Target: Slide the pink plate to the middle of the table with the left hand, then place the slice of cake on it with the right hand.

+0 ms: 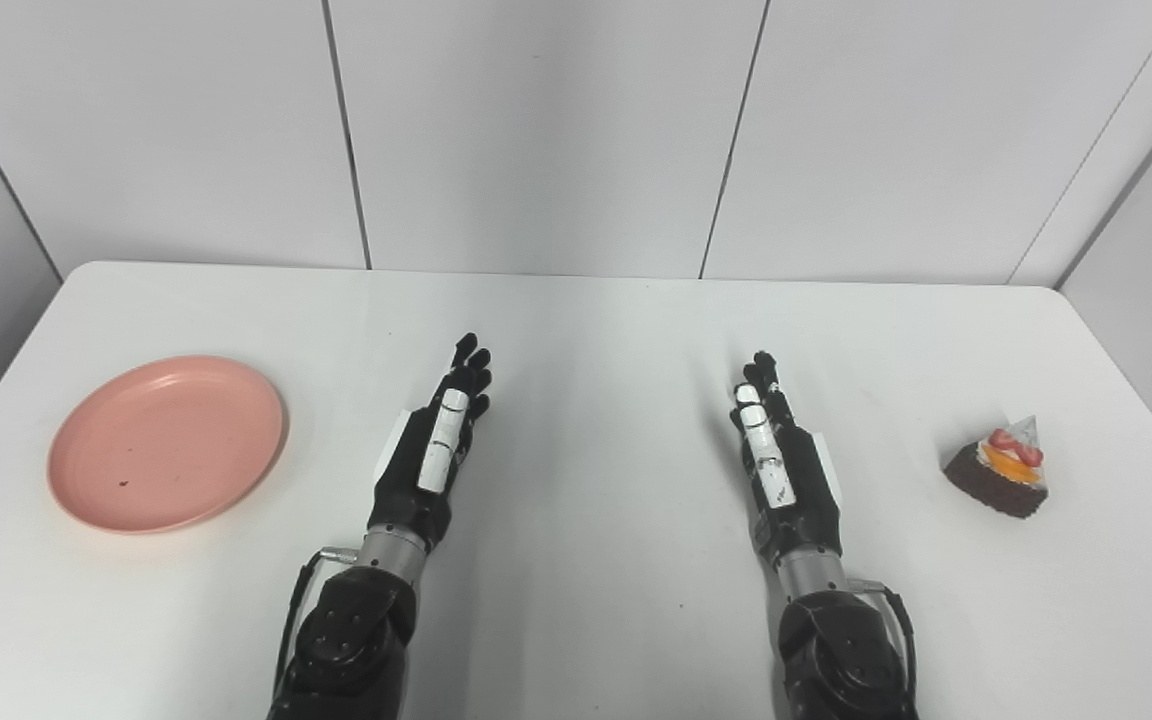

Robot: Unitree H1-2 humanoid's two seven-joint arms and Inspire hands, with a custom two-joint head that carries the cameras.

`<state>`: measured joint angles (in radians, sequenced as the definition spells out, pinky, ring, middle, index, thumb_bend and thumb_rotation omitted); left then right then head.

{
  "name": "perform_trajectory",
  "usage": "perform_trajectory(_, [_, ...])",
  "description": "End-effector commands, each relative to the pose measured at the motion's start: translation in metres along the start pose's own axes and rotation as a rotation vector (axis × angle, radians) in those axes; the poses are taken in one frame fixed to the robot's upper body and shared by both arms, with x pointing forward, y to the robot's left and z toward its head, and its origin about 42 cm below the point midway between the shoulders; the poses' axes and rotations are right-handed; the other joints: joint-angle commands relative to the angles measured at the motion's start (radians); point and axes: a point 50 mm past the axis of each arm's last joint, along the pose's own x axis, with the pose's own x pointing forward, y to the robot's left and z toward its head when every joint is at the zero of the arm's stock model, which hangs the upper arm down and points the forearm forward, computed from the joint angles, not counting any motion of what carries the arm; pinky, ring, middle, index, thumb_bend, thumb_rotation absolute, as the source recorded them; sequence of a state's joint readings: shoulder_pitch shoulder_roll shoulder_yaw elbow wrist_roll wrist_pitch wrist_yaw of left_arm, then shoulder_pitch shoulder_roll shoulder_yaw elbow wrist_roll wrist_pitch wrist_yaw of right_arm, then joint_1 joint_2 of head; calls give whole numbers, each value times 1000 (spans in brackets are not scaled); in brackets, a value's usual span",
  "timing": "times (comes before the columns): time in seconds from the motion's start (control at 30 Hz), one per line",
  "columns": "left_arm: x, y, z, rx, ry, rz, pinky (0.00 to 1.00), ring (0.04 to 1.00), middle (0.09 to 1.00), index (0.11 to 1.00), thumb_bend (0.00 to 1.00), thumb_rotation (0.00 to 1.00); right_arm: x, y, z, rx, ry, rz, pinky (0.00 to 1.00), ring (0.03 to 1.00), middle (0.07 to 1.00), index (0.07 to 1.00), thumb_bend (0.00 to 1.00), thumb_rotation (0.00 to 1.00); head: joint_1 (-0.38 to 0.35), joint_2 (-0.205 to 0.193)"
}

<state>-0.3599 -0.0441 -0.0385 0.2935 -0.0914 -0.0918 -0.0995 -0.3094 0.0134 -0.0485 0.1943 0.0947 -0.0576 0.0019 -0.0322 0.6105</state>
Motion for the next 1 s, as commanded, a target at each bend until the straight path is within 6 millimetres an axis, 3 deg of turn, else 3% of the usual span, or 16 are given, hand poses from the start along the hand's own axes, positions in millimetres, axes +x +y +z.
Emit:
perform_trajectory(0.0, [-12, 8, -15, 7, 63, 13, 1000, 1000, 1000, 1000, 705, 1000, 10, 4, 18, 1, -70, 14, 1000, 1000, 999, 1000, 643, 800, 1, -1])
perform_trajectory(0.83, [-12, 10, -17, 17, 59, 18, 1000, 1000, 1000, 1000, 711, 1000, 10, 5, 18, -18, -76, 19, 1000, 1000, 1000, 1000, 628, 813, 1, -2])
perform_trajectory(0.97, [-11, 7, -16, 8, 64, 13, 1000, 1000, 1000, 1000, 699, 1000, 10, 2, 17, -14, -75, 18, 1000, 1000, 1000, 1000, 633, 809, 38, -12])
